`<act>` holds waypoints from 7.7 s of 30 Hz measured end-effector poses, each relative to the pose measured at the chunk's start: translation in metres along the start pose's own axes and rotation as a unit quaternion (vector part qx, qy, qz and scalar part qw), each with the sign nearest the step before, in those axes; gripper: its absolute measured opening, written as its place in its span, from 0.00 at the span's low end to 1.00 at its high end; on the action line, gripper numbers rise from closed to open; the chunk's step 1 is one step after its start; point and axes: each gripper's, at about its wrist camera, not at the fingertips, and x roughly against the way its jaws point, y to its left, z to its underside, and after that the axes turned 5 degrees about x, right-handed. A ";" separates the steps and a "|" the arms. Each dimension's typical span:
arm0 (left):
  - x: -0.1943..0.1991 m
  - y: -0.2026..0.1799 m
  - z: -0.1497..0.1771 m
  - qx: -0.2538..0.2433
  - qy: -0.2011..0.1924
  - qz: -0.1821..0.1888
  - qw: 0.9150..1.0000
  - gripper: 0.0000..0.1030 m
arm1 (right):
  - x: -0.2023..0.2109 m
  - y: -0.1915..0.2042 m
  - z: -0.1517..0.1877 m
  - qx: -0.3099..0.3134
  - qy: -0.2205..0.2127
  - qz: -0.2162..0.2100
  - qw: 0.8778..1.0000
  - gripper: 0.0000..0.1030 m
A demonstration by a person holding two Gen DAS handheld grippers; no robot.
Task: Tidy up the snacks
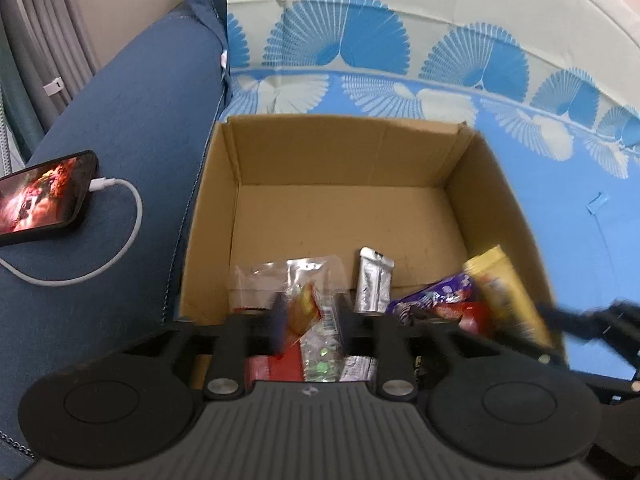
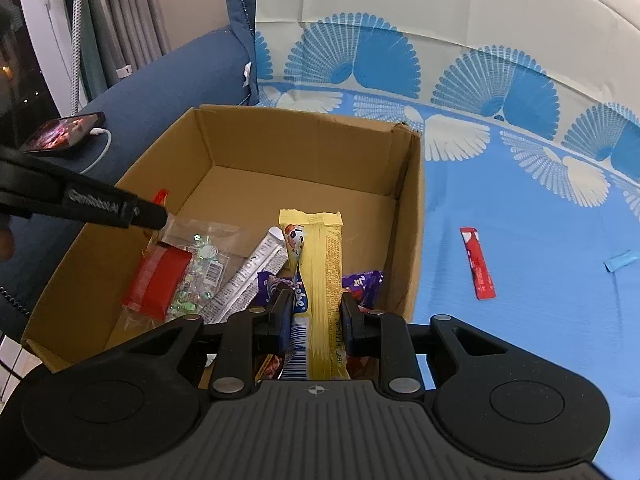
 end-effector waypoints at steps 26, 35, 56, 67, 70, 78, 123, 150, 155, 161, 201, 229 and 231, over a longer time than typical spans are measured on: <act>0.126 -0.019 0.132 0.029 0.011 -0.054 0.998 1.00 | 0.152 0.045 0.079 -0.039 -0.045 0.025 0.998 0.95; 0.164 -0.023 0.162 0.023 -0.027 -0.061 0.997 1.00 | 0.190 0.048 0.101 -0.051 -0.078 0.038 0.995 0.96; 0.191 -0.029 0.178 0.014 -0.058 -0.063 0.996 1.00 | 0.222 0.057 0.117 -0.041 -0.113 0.037 0.992 0.97; 0.178 -0.033 0.171 0.006 -0.043 -0.074 0.996 1.00 | 0.211 0.052 0.118 -0.045 -0.103 0.028 0.993 0.97; 0.170 -0.039 0.167 -0.001 -0.032 -0.078 0.996 1.00 | 0.204 0.046 0.118 -0.051 -0.096 0.024 0.994 0.97; 0.146 -0.081 0.140 -0.045 -0.008 -0.076 0.996 1.00 | 0.187 0.008 0.121 -0.101 -0.084 0.027 0.991 0.97; -0.243 -0.302 -0.072 -0.028 0.129 0.004 0.991 1.00 | -0.154 -0.418 0.069 -0.258 -0.063 0.288 0.920 1.00; 0.029 -0.262 0.011 -0.112 0.022 0.081 0.990 0.14 | 0.080 -0.265 0.105 -0.251 -0.092 0.180 0.947 0.15; 0.087 -0.214 0.045 -0.105 0.001 0.059 0.993 0.14 | 0.142 -0.195 0.112 -0.217 -0.112 0.145 0.959 0.15; 0.137 -0.137 0.093 -0.073 -0.009 0.029 0.997 0.14 | 0.190 -0.106 0.120 -0.164 -0.120 0.083 0.976 0.15; 0.187 -0.035 0.191 -0.010 -0.040 0.011 0.999 0.14 | 0.228 0.041 0.136 -0.018 -0.092 0.035 0.995 0.16; 0.131 0.002 0.084 0.040 -0.037 -0.007 0.999 0.14 | 0.157 0.029 0.059 -0.015 -0.068 0.017 0.997 0.16; 0.122 0.001 0.077 0.041 -0.032 -0.007 0.999 0.14 | 0.147 0.028 0.053 -0.015 -0.064 0.014 0.998 0.16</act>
